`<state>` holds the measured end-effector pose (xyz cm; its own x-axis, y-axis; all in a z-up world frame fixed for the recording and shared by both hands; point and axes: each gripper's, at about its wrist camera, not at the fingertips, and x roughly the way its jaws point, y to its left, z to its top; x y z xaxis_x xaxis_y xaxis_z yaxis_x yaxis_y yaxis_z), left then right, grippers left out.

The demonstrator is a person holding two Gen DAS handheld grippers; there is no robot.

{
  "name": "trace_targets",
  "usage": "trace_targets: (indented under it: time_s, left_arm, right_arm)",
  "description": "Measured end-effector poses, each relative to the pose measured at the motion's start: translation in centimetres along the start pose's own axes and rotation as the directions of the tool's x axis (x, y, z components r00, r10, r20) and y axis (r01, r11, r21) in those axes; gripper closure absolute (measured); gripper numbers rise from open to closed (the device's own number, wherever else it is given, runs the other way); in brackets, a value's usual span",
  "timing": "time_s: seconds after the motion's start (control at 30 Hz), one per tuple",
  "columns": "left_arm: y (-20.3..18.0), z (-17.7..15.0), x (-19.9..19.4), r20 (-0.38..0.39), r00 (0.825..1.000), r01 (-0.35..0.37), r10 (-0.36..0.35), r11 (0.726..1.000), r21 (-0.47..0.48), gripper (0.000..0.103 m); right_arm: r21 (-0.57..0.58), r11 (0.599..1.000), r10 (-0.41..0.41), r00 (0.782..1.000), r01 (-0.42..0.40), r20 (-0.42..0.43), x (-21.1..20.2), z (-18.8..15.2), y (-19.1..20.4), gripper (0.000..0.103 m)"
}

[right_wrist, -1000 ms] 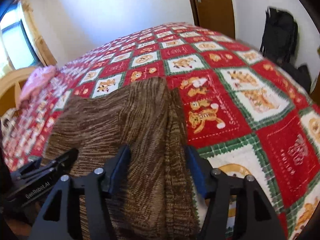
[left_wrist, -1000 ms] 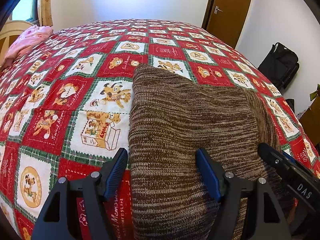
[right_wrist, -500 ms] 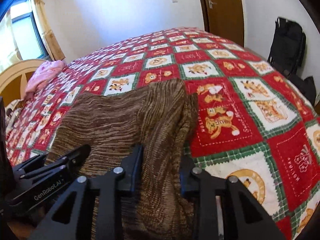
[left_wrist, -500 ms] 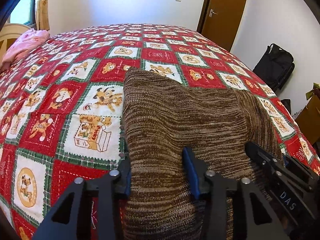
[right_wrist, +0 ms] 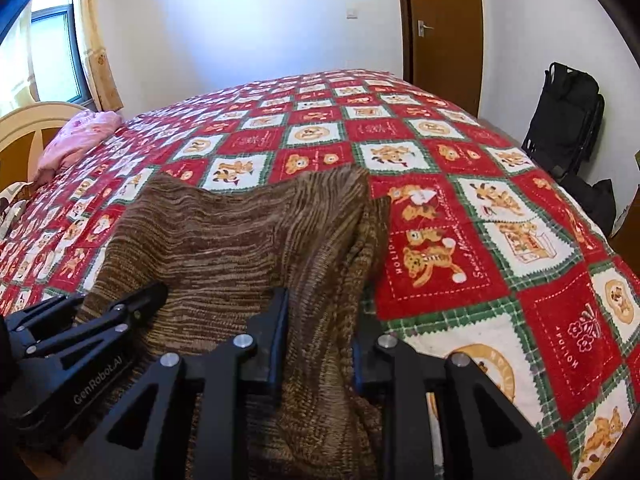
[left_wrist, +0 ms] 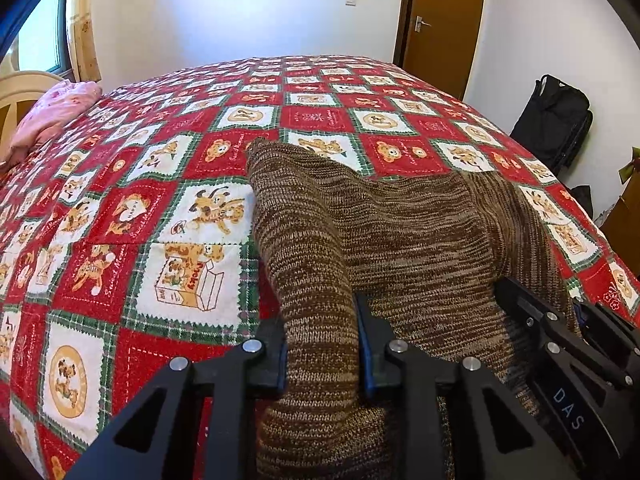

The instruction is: Fold small clothes

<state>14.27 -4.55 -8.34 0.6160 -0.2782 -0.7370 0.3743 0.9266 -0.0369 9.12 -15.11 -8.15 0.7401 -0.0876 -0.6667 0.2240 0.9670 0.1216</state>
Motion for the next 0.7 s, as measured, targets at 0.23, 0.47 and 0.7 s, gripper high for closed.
trace_targets:
  time_s: [0.23,0.47,0.7]
  left_arm:
    - [0.2,0.0,-0.8,0.0,1.0,0.014,-0.014,1.0,-0.014,0.081]
    - [0.8,0.2,-3.6,0.031,0.999,0.022,-0.022,1.0,-0.005,0.082]
    - [2.1,-0.5,-7.5,0.076,0.997,-0.021,0.02,1.0,0.014,0.082]
  right_arm:
    - [-0.008,1.0,-0.026,0.999,0.027,0.047,-0.9,-0.2,0.4,0.077]
    - [-0.064,0.996,-0.057,0.994,0.063,0.09,-2.9,-0.1,2.3,0.078]
    - [-0.051,0.999,0.0,0.994,0.006,0.11,-6.3,0.3,4.1,0.079]
